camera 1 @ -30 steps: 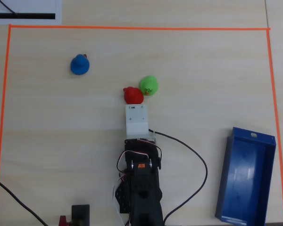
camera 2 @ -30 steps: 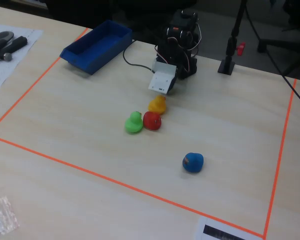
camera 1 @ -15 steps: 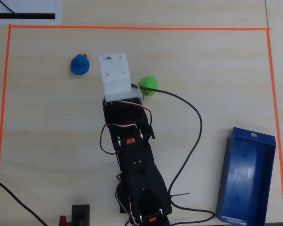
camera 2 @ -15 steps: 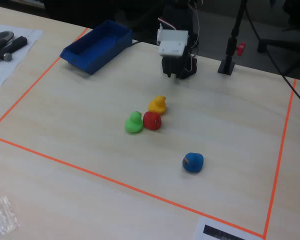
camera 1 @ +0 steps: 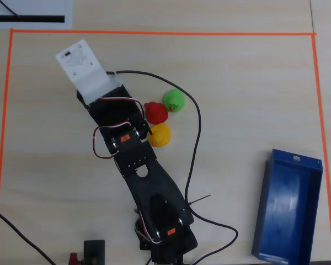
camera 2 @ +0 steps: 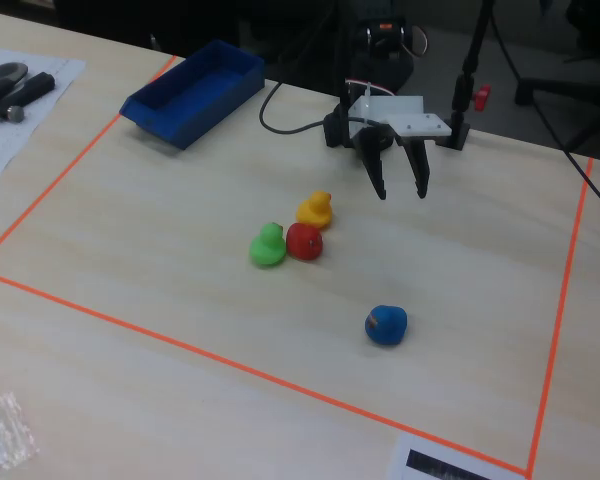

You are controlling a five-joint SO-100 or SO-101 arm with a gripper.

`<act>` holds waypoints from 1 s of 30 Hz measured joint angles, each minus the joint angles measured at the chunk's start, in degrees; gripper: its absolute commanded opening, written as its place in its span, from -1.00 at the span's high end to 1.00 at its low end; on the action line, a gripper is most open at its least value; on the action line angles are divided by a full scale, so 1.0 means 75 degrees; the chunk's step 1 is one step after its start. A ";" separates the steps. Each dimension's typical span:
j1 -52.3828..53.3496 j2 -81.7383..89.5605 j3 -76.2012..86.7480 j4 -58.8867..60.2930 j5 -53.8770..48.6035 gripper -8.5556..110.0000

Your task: Grasp blue duck and put it into box.

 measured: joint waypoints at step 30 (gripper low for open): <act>0.0141 -0.3750 -0.0727 -0.2953 0.1113 0.30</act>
